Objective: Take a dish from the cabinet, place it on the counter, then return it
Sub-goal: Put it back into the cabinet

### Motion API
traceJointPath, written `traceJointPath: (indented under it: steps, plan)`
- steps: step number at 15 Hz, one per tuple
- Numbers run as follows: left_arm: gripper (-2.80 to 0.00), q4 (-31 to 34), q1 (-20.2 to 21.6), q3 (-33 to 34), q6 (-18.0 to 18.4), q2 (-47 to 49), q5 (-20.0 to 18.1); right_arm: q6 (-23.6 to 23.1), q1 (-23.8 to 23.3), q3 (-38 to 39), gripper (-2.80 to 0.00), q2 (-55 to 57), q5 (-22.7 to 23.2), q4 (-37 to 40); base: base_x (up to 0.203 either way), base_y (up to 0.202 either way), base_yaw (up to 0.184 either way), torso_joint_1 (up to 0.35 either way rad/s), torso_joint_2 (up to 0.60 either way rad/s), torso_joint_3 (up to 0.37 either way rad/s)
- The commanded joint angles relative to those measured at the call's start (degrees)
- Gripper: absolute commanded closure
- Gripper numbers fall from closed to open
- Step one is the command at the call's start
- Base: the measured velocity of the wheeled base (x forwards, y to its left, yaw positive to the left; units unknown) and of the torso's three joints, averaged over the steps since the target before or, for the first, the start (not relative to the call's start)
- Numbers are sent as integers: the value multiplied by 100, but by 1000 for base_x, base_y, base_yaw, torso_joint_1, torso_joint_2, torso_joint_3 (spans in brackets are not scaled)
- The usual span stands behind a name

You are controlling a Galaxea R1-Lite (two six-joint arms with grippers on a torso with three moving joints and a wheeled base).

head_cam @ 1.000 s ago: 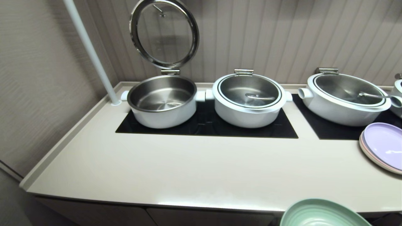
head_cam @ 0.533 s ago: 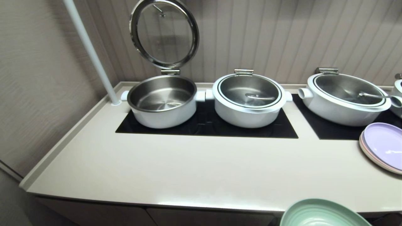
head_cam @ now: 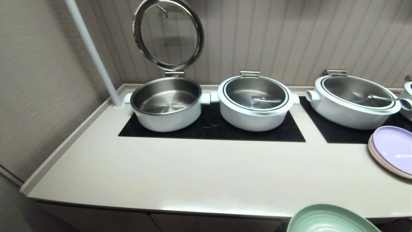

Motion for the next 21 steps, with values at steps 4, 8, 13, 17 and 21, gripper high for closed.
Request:
traceJointPath:
  steps: [4, 8, 13, 17, 21]
  plan:
    - [0, 0, 0, 0, -2, -2, 2, 32, 2, -7, 0, 9, -11, 28, 0, 0, 0, 0, 0, 0]
    - [0, 0, 0, 0, -2, -2, 2, 32, 2, 2, 0, 9, -63, 28, 0, 0, 0, 0, 0, 0]
    - [0, 0, 0, 0, -2, -2, 2, 32, 11, 2, 0, 9, -72, 28, 0, 0, 0, 0, 0, 0]
    - [0, 0, 0, 0, -2, -2, 2, 32, 11, 2, 0, 9, -72, 28, 0, 0, 0, 0, 0, 0]
    - [0, 0, 0, 0, -2, -2, 2, 32, 19, 2, 0, 9, -81, 28, 0, 0, 0, 0, 0, 0]
